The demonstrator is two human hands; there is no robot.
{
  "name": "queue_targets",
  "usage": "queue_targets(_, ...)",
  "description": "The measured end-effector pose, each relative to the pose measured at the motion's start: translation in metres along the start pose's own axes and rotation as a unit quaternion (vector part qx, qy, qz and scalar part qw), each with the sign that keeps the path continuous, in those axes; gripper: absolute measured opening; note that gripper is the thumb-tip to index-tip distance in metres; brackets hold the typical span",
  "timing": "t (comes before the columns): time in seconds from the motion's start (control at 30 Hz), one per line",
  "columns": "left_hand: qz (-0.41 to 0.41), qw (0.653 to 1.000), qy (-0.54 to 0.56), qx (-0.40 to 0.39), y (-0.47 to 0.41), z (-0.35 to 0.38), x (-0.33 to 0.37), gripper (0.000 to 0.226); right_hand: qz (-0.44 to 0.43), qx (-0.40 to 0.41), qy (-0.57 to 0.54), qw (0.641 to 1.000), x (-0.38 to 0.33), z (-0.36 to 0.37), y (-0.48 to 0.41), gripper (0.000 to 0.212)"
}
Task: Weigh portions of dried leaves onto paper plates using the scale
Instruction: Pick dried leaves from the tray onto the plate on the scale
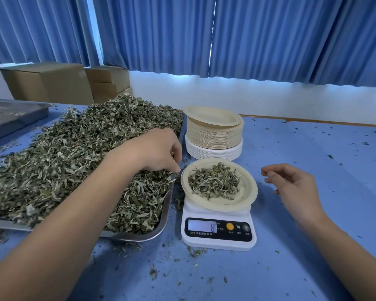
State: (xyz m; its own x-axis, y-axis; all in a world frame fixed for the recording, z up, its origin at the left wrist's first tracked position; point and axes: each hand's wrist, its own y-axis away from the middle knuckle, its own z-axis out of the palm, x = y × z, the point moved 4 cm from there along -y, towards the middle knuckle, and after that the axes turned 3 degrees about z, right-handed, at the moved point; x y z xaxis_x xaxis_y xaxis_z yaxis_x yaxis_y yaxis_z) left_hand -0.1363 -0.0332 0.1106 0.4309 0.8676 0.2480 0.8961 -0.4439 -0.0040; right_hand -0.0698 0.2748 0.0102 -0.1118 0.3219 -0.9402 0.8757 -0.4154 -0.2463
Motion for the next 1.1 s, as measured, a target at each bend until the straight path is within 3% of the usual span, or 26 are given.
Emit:
queue_targets(0.13, 0.028, 0.999, -0.012, 0.024, 0.000, -0.002, 0.004, 0.024, 0.000, -0.002, 0.002, 1.000, -0.001, 0.000, 0.000, 0.024)
queue_targets(0.33, 0.186, 0.977, 0.102, 0.038, 0.010, 0.006, 0.043, 0.035, 0.007, -0.007, -0.003, 1.000, 0.000, 0.001, 0.001, 0.023)
queue_targets(0.5, 0.223, 0.969, 0.084, 0.072, 0.005, 0.029, 0.061, 0.036, 0.008, -0.006, -0.002, 1.000, -0.001, 0.000, 0.002, 0.023)
queue_targets(0.83, 0.209, 0.971, 0.072, 0.089, 0.000, 0.036, 0.058, 0.028, 0.016, -0.002, -0.001, 1.000, -0.003, 0.000, 0.003, 0.021)
queue_targets(0.97, 0.106, 0.985, 0.035, 0.130, -0.003, 0.027, 0.040, 0.024, 0.034, -0.038, -0.014, 0.999, -0.009, 0.002, 0.005, 0.015)
queue_targets(1.1, 0.002, 0.999, -0.033, 0.035, -0.007, 0.038, 0.019, 0.027, 0.042, -0.092, 0.009, 0.995, -0.013, 0.013, 0.012, 0.007)
